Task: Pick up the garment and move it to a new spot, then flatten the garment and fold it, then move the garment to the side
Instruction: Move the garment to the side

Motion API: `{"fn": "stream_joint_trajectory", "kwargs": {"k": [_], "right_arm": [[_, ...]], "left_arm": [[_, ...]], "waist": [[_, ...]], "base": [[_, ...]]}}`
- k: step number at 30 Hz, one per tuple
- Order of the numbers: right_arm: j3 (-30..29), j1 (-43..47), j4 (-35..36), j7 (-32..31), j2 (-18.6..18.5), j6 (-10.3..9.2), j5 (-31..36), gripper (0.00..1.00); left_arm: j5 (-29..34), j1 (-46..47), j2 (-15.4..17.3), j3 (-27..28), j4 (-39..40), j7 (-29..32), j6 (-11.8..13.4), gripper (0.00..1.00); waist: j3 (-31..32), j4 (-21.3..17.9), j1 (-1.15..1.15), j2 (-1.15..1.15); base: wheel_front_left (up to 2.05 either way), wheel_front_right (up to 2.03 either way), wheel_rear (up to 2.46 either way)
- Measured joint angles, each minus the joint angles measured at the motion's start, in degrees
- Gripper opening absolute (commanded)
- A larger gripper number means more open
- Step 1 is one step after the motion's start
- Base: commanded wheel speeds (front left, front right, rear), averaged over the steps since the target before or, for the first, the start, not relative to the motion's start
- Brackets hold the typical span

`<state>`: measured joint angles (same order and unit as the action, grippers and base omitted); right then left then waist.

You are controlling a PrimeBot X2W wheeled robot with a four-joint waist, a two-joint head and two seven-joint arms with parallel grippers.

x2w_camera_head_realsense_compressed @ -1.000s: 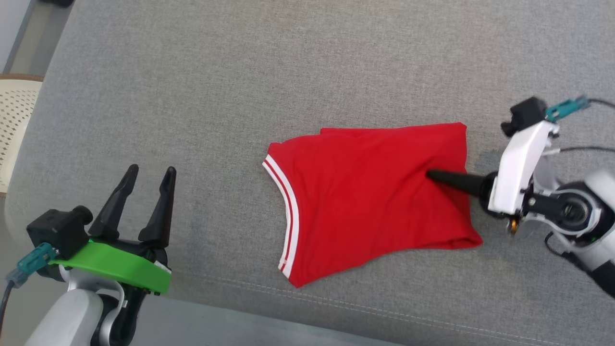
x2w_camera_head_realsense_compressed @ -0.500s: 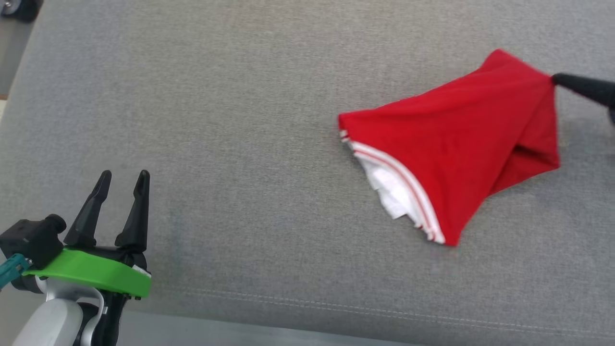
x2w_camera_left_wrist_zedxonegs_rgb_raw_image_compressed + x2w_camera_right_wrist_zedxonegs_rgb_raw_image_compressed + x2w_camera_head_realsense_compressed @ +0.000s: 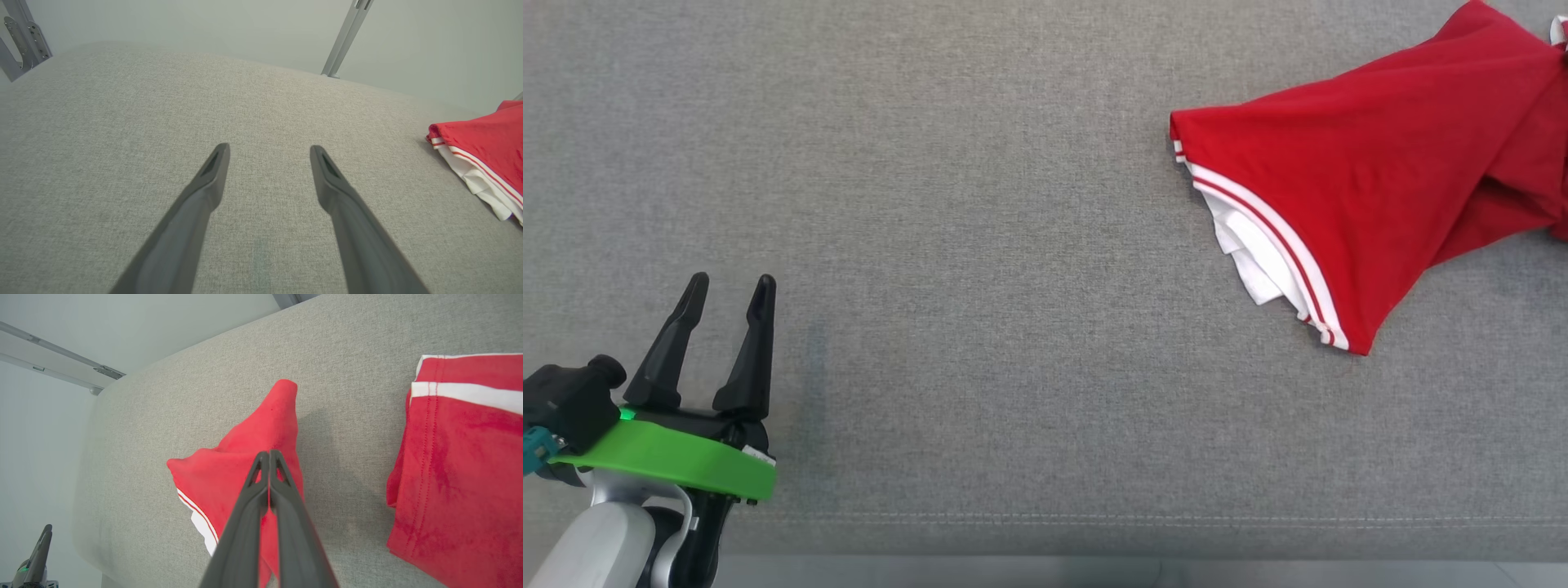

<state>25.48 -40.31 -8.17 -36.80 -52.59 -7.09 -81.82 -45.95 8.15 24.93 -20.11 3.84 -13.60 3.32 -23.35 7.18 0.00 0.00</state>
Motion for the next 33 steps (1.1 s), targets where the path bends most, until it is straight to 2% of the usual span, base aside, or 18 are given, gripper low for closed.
{"fn": "stream_joint_trajectory", "kwargs": {"k": [16, 28, 33], "right_arm": [[-8.08, -0.34, -4.97, 4.64, -2.37, -0.09, -2.99, 0.0], [-12.59, -0.59, -6.41, 11.87, -0.01, 0.01, -3.83, 0.0], [-14.78, -0.01, -9.18, 15.5, 0.55, 0.01, -4.75, 0.0]], "left_arm": [[0.59, 0.36, 1.85, 1.02, 2.41, 1.53, 1.07, 1.0], [1.02, 0.43, 3.65, 1.58, 3.1, 2.98, 1.74, 1.0], [1.27, 0.39, 4.49, 1.57, 3.87, 4.11, 1.75, 1.0]], "waist": [[-5.07, -3.18, 0.0, 0.0], [-6.08, -7.1, 0.0, 0.0], [-6.01, -8.73, 0.0, 0.0]], "base": [[0.0, 0.0, 0.0], [0.0, 0.0, 0.0], [0.0, 0.0, 0.0]]}}
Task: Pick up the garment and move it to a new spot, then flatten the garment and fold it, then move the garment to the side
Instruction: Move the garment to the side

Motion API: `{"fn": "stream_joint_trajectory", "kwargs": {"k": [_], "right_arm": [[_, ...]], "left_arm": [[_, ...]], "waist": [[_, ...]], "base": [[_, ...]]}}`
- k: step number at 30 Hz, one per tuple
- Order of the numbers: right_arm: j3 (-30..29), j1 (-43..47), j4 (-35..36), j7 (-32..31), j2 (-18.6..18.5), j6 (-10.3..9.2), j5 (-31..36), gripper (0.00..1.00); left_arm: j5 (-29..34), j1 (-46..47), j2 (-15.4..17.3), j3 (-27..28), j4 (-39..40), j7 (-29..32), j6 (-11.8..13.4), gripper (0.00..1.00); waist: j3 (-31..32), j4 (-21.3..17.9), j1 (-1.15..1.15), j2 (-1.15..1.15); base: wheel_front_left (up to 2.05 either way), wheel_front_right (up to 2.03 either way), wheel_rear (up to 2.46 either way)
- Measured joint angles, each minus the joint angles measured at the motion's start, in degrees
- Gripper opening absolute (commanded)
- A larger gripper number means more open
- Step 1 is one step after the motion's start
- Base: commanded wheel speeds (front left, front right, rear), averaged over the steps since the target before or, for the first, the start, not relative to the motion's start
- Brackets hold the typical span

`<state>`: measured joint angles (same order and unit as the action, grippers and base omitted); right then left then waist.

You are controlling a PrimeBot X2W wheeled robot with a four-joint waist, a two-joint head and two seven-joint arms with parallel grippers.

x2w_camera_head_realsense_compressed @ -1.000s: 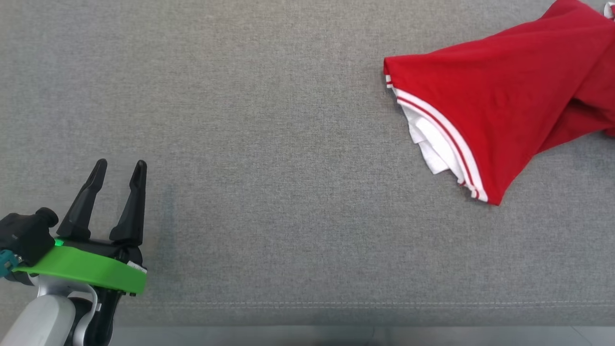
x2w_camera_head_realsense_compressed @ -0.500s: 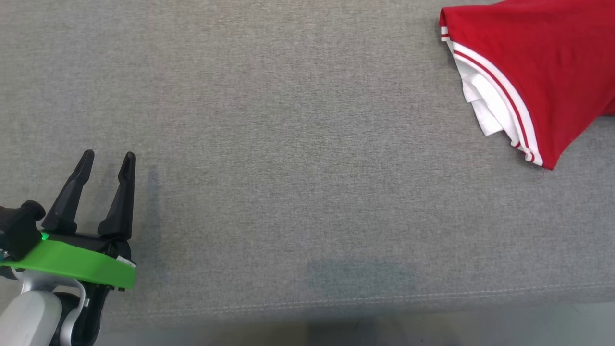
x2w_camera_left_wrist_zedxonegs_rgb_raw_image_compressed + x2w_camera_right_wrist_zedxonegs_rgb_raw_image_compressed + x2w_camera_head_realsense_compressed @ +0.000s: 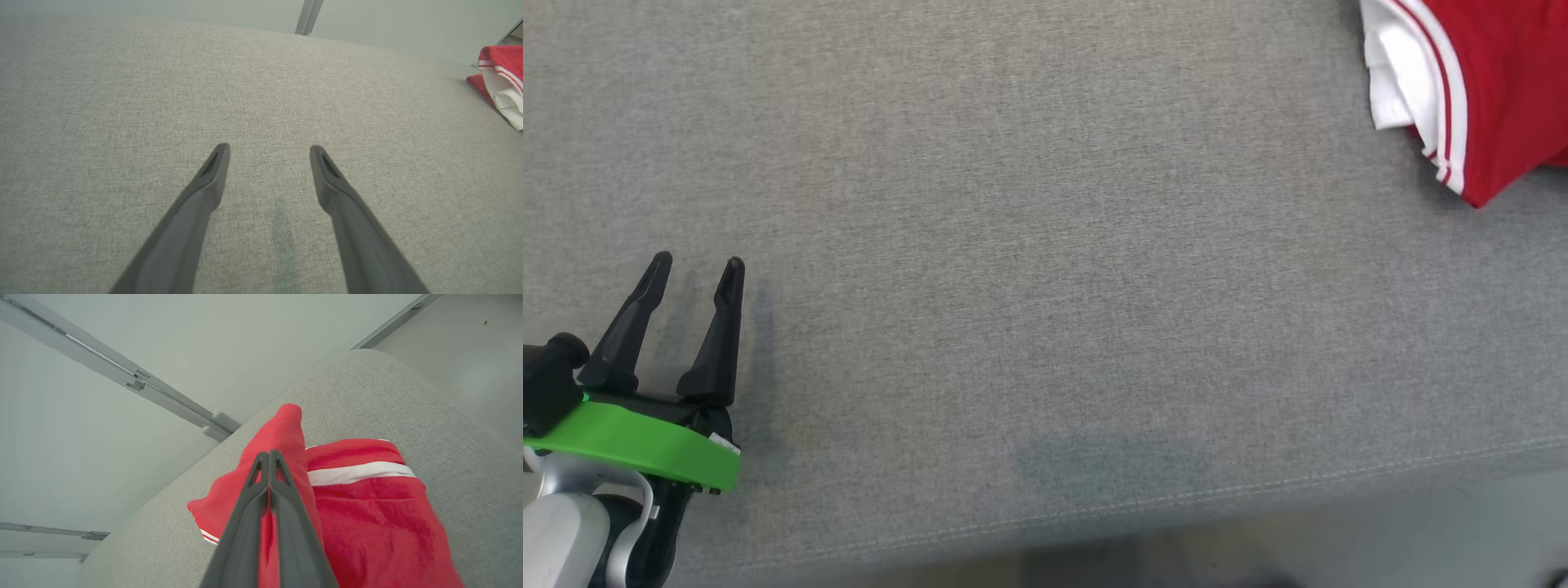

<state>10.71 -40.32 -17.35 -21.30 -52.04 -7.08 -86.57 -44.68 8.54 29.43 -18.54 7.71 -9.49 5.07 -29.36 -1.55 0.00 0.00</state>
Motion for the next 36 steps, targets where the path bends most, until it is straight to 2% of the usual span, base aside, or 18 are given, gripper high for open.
{"fn": "stream_joint_trajectory", "kwargs": {"k": [2, 6, 7, 8, 13, 19, 24, 27, 36], "right_arm": [[-0.7, 1.57, -2.04, 1.58, 0.48, 0.0, -0.52, 0.0], [0.87, 5.95, -5.88, 5.2, 3.81, 0.0, 0.93, 0.0], [1.52, 6.85, -6.57, 6.35, 4.66, 0.0, 2.08, 0.46], [1.79, 7.39, -7.25, 8.15, 5.68, 0.0, 3.23, 1.0], [3.71, 8.13, -7.75, 13.18, 8.36, -0.01, 6.86, 1.0], [6.02, 8.53, -8.47, 16.77, 7.66, -0.01, 11.81, 1.0], [9.21, 9.3, -8.91, 17.25, 5.26, -0.01, 16.81, 1.0], [9.07, 9.35, -8.65, 17.81, 4.21, -0.03, 17.26, 1.0], [13.21, 11.31, -6.32, 15.11, 4.89, 0.18, 17.58, 1.0]], "left_arm": [[0.02, -0.01, 0.26, 0.05, 0.25, 0.44, 0.02, 1.0], [0.02, -0.01, 0.53, 0.01, 0.68, 1.58, 0.19, 1.0], [0.02, 0.0, 0.63, -0.09, 0.83, 1.91, 0.21, 1.0], [0.03, 0.02, 0.67, -0.18, 1.02, 1.99, 0.25, 1.0], [0.1, 0.13, 0.67, -0.59, 1.42, 2.9, 0.29, 1.0], [0.1, 0.15, 0.59, -0.4, 1.08, 2.89, 0.47, 1.0], [0.08, 0.15, -0.19, -0.51, 0.96, 2.8, 0.47, 1.0], [0.07, 0.16, -0.78, -0.59, 0.92, 2.59, 0.48, 1.0], [-0.03, 0.14, -1.71, -0.97, 0.93, 2.31, 0.48, 1.0]], "waist": [[-0.04, -0.65, 0.0, 0.0], [-0.24, -1.77, 0.0, 0.0], [-0.35, -1.99, 0.0, 0.0], [-0.49, -2.18, 0.0, 0.0], [-0.88, -2.52, 0.0, 0.0], [-0.01, -2.51, 0.0, 0.0], [1.25, -2.57, 0.0, 0.0], [2.09, -2.57, 0.0, 0.0], [3.43, -2.4, 0.0, 0.0]], "base": [[0.0, 0.0, 0.0], [0.0, 0.0, 0.0], [0.0, 0.0, 0.0], [0.0, 0.0, 0.0], [0.0, 0.0, 0.0], [0.0, 0.0, 0.0], [0.0, 0.0, 0.0], [0.0, 0.0, 0.0], [0.0, 0.0, 0.0]]}}
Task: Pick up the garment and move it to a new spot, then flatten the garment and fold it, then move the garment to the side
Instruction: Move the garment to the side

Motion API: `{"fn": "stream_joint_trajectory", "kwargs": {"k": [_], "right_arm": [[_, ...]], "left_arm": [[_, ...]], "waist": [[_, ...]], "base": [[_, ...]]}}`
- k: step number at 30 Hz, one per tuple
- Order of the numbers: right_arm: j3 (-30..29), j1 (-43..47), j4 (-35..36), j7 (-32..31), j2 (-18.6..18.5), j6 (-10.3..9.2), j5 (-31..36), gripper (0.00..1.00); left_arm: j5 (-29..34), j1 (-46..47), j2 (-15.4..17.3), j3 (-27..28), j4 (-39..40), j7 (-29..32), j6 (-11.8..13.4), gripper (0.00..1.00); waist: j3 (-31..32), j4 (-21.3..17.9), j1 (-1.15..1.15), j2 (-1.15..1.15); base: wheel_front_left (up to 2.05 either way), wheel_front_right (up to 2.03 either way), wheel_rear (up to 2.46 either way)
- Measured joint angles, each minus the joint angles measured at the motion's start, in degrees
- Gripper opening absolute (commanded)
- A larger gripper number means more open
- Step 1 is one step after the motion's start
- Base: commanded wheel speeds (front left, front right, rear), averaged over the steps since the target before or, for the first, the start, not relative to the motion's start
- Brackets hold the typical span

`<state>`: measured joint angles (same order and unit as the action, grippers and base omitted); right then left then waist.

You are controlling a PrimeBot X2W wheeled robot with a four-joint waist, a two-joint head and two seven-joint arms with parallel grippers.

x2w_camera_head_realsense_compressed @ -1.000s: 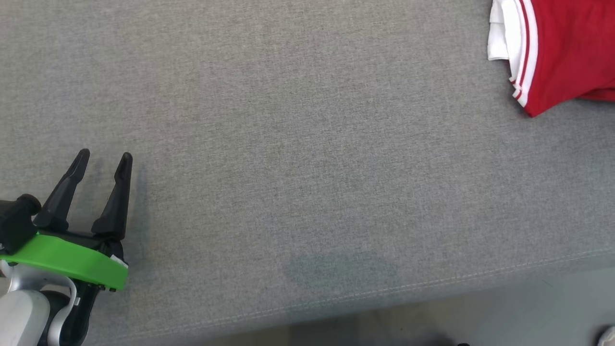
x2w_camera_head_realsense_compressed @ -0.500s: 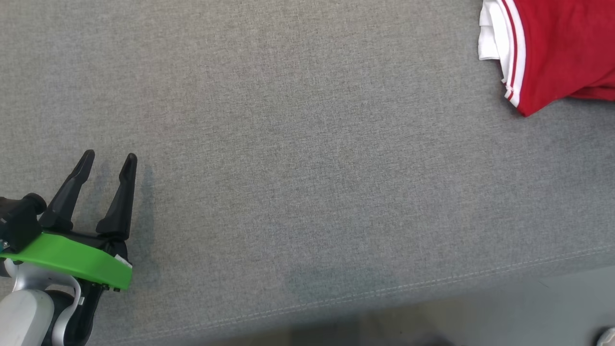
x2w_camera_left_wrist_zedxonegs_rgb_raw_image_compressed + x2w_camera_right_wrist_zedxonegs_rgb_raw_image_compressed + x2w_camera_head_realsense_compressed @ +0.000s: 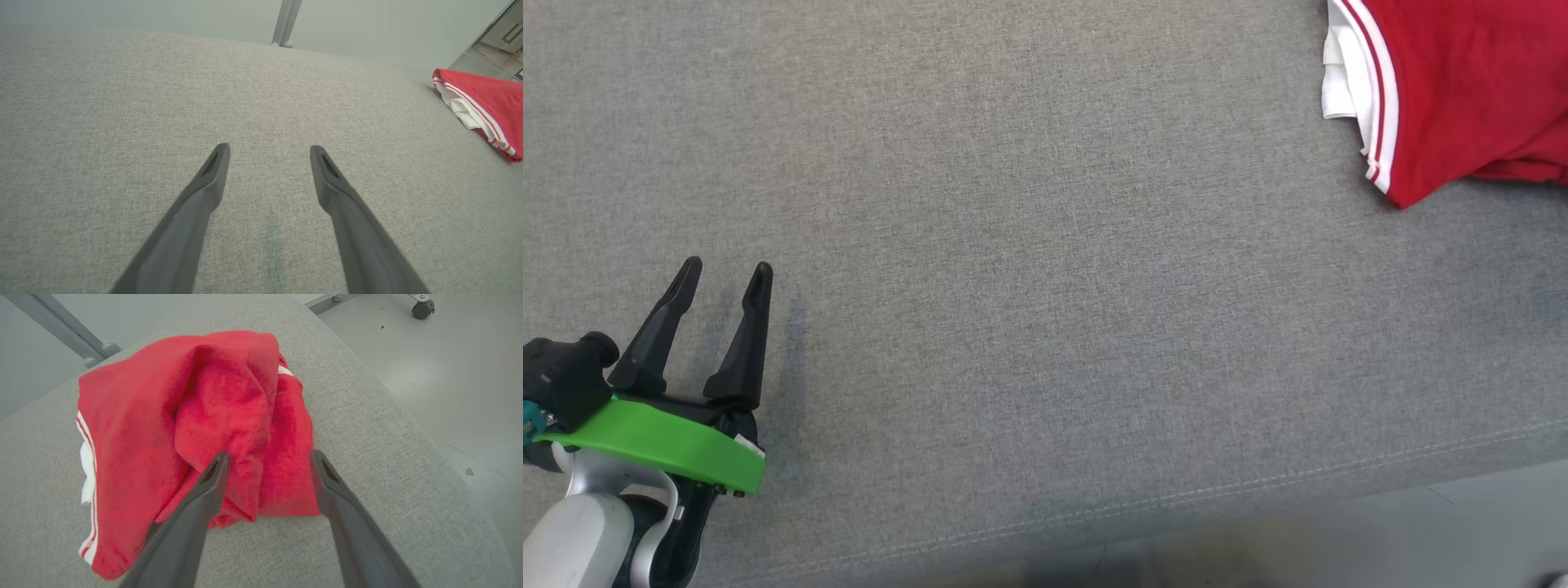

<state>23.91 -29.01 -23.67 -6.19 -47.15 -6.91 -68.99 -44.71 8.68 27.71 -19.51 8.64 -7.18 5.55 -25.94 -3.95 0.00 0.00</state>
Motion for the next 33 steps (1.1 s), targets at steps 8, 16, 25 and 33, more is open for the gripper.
{"fn": "stream_joint_trajectory", "kwargs": {"k": [8, 16, 25, 33], "right_arm": [[0.52, 0.23, 1.2, -0.45, 2.5, 0.49, -0.09, 1.0], [0.85, 0.23, 1.08, -0.92, 2.5, 0.48, -0.1, 1.0], [-0.41, 0.25, 0.14, -0.37, 2.15, 0.42, -0.22, 0.0], [-1.88, 3.1, -3.16, 0.32, 2.13, 0.3, -1.7, 0.0]], "left_arm": [[0.01, 0.0, -0.03, -0.04, 0.01, 0.0, 0.01, 1.0], [0.01, 0.0, -0.2, -0.11, -0.02, -0.01, 0.02, 1.0], [0.01, -0.2, -0.15, 0.4, -0.58, -0.26, 0.1, 1.0], [0.01, -0.68, 0.36, 1.3, -0.46, -0.25, 0.41, 1.0]], "waist": [[-0.12, 0.59, 0.0, 0.0], [-0.26, 1.27, 0.0, -0.01], [-0.21, 1.16, 0.0, 0.0], [0.12, -0.37, 0.0, 0.0]], "base": [[0.0, 0.0, 0.0], [0.0, 0.0, 0.0], [0.0, 0.0, 0.0], [0.0, 0.0, 0.0]]}}
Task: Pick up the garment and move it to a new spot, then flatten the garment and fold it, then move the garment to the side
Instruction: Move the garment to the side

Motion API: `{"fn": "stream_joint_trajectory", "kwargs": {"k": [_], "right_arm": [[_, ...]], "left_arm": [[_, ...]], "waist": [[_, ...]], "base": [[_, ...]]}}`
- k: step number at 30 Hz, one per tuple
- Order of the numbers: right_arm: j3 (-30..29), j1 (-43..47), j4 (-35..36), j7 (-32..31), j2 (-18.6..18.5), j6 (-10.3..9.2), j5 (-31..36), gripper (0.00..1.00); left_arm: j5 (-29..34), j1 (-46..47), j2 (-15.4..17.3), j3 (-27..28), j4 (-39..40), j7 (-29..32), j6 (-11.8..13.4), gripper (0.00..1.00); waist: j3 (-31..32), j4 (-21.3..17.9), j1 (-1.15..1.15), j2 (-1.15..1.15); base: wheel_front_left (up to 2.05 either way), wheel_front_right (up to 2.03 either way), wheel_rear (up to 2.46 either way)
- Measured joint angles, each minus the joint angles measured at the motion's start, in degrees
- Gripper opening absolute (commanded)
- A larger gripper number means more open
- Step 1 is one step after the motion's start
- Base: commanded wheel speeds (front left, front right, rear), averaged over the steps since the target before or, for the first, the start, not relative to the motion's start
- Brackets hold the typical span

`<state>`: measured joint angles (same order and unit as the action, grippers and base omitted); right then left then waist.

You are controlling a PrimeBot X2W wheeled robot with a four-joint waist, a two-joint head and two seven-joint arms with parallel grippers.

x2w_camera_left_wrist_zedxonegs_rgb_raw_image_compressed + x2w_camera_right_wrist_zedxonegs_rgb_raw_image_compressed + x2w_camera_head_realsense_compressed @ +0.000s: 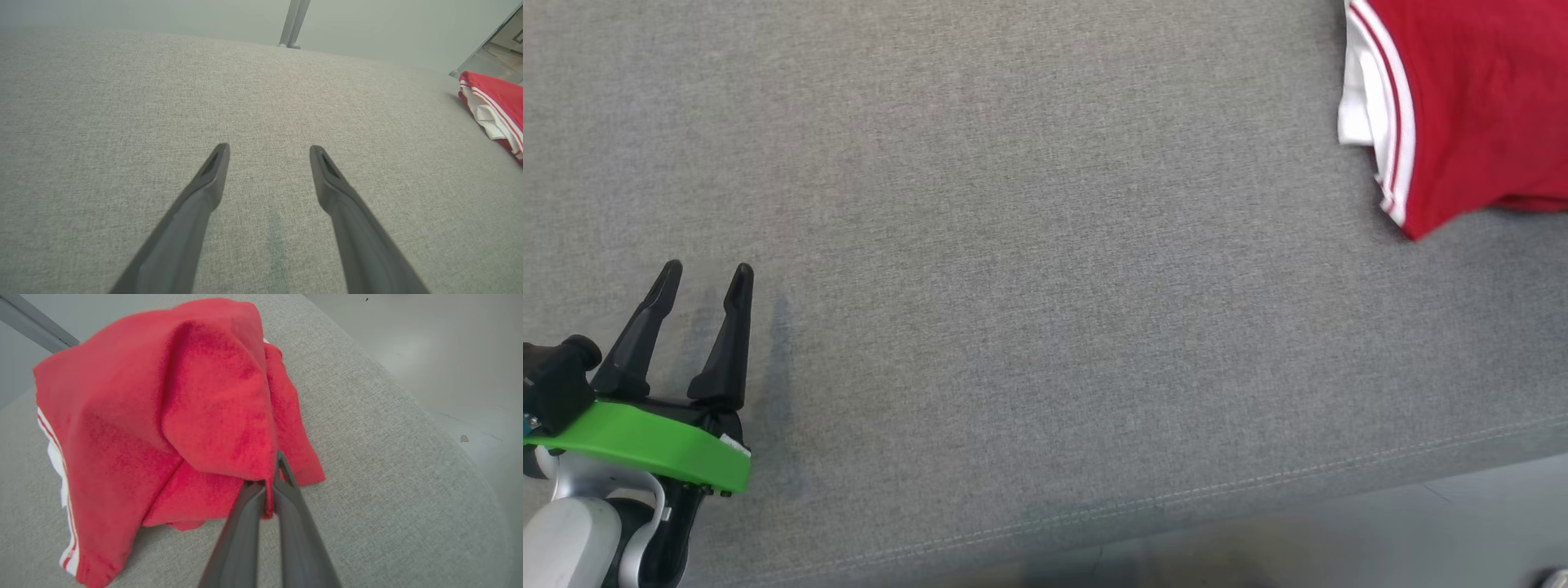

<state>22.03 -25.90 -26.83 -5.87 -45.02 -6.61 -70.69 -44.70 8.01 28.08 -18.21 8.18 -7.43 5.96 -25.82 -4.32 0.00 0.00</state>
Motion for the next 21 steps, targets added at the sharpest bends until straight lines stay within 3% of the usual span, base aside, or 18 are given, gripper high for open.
{"fn": "stream_joint_trajectory", "kwargs": {"k": [2, 3, 4, 5, 13, 21], "right_arm": [[-0.77, 0.64, -1.42, 0.74, 0.16, -0.03, -0.27, 0.0], [-1.05, 0.87, -2.08, 0.86, 0.16, -0.04, -0.51, 0.33], [-1.38, 1.12, -2.89, 1.52, 0.16, -0.04, -0.47, 0.95], [-1.45, 1.27, -3.54, 2.15, 0.16, -0.05, -0.38, 1.0], [-1.12, 1.56, -5.19, 5.26, 2.75, -0.47, 0.77, 1.0], [1.62, 3.02, -2.27, 7.93, 0.78, 0.56, 5.21, 1.0]], "left_arm": [[0.01, -0.04, 0.02, -0.04, 0.08, 0.1, 0.12, 1.0], [0.01, -0.04, 0.02, -0.1, 0.22, 0.11, 0.12, 1.0], [0.01, -0.03, 0.02, -0.3, 0.34, 0.21, 0.12, 1.0], [0.01, -0.04, 0.02, -0.31, 0.52, 0.33, 0.12, 1.0], [0.05, -0.01, 0.23, -0.76, 0.78, 0.83, 0.12, 1.0], [0.1, -0.03, -0.4, -0.69, -1.05, -0.21, 0.12, 1.0]], "waist": [[0.02, -0.47, 0.0, 0.0], [0.0, -0.69, 0.0, 0.0], [-0.05, -0.85, 0.0, 0.0], [-0.11, -0.97, 0.0, 0.0], [-0.38, -1.12, 0.0, 0.0], [1.58, -0.59, 0.0, 0.01]], "base": [[0.0, 0.0, 0.0], [0.0, 0.0, 0.0], [0.0, 0.0, 0.0], [0.0, 0.0, 0.0], [0.0, 0.0, 0.0], [0.0, 0.0, 0.0]]}}
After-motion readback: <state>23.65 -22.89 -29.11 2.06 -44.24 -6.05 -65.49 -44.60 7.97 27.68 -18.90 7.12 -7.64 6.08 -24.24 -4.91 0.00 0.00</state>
